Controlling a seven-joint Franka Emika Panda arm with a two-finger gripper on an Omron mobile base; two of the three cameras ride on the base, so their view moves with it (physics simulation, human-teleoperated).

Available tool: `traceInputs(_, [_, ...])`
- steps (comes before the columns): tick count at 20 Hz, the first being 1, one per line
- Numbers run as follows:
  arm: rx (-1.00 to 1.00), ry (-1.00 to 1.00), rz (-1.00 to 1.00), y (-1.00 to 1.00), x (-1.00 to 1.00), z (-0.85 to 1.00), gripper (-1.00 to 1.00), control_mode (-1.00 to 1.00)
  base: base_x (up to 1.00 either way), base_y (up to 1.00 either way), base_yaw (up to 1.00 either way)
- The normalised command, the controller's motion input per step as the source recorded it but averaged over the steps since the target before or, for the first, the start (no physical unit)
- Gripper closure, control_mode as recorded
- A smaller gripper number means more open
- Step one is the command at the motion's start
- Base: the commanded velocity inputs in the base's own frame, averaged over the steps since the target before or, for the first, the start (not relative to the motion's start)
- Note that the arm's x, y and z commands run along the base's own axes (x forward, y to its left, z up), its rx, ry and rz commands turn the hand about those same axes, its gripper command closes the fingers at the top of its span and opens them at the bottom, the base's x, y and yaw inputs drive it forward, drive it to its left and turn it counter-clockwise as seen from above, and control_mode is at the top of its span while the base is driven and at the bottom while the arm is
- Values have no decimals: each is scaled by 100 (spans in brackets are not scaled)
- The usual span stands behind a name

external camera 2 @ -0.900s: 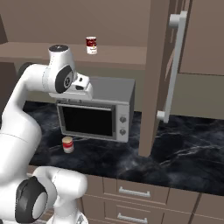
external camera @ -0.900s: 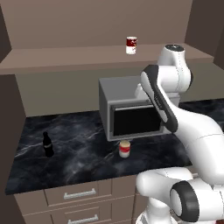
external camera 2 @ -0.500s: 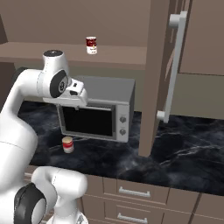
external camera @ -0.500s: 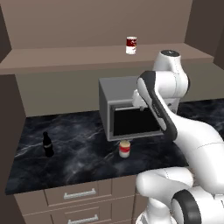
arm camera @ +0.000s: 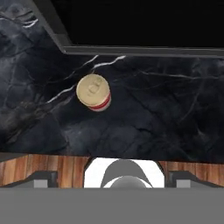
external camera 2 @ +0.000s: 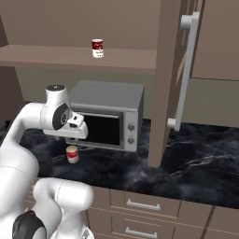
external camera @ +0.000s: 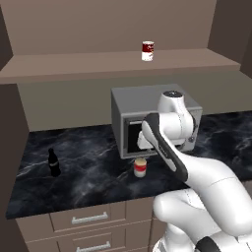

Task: Restock the canned food cabinet by taking the new fresh canned food from the counter and placing it in the cabinet. Then, take the old canned food from the cabinet and place it on the counter.

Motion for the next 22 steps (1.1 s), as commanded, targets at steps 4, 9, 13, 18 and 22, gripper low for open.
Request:
traceInputs(4, [0, 4, -3, 45, 0, -95, -100, -100, 0, 0, 0])
traceInputs(9, [0, 0, -4, 13, 22, -60, -100, -100, 0, 0, 0])
traceInputs(13, [0, 0, -3, 0, 29, -38, -100, -100, 0, 0, 0])
traceInputs(18, [0, 0, -2, 7, 22, -31, -100, -100, 0, 0, 0])
traceInputs(22, [0, -4, -1, 13, 22, -21, -100, -100, 0, 0, 0])
